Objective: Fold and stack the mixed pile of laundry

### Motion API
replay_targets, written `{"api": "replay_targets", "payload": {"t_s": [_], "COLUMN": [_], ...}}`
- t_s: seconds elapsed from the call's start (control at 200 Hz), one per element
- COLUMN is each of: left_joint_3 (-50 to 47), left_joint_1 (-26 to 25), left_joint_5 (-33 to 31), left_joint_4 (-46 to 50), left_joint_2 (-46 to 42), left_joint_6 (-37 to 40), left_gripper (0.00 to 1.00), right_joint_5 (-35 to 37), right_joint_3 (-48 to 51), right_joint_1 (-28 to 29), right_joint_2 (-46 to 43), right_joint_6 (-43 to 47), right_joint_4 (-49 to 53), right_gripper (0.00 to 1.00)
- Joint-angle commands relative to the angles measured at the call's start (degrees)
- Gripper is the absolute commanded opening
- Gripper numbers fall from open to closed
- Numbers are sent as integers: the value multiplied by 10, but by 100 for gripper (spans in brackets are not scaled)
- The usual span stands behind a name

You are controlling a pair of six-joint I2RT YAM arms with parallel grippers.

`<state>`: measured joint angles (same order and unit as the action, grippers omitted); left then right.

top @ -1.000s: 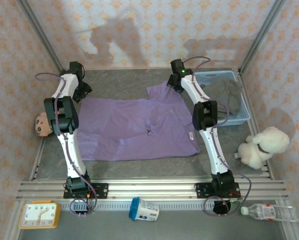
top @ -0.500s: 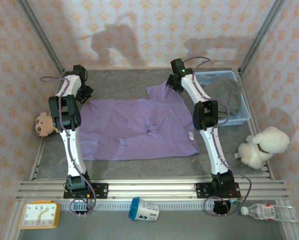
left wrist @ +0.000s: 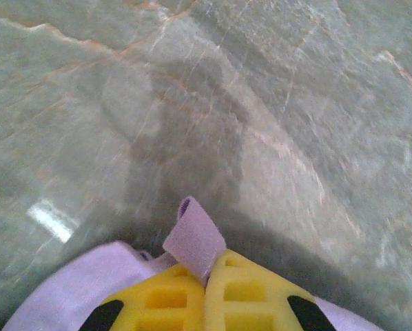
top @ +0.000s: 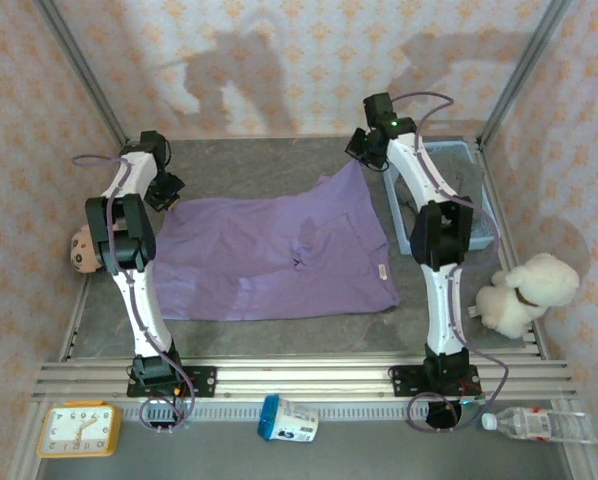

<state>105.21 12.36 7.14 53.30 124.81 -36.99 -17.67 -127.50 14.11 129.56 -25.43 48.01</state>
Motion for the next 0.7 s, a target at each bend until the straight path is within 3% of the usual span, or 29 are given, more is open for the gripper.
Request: {"api": "replay_targets", "payload": {"t_s": [0.0,0.37,0.696], "left_joint_3": [-46,-236,-345], "left_joint_1": [-3,-3,-3], "left_joint_5": [-1,-6,-54], "left_joint_4": [-4,-37,-44], "left_joint_2": [-78,-244,-307], "left_joint_6": [20,26,34], "left_gripper": [0,0,0], "right_joint_5": [-31,-37,-22], "right_joint_3": [86,386,613], "right_joint_1": [5,23,36], "right_joint_2": [-75,-308,-501], "right_joint_6": [2,-7,-35], "right_joint_4": [-13,-17,-10], "right_gripper": [0,0,0]}}
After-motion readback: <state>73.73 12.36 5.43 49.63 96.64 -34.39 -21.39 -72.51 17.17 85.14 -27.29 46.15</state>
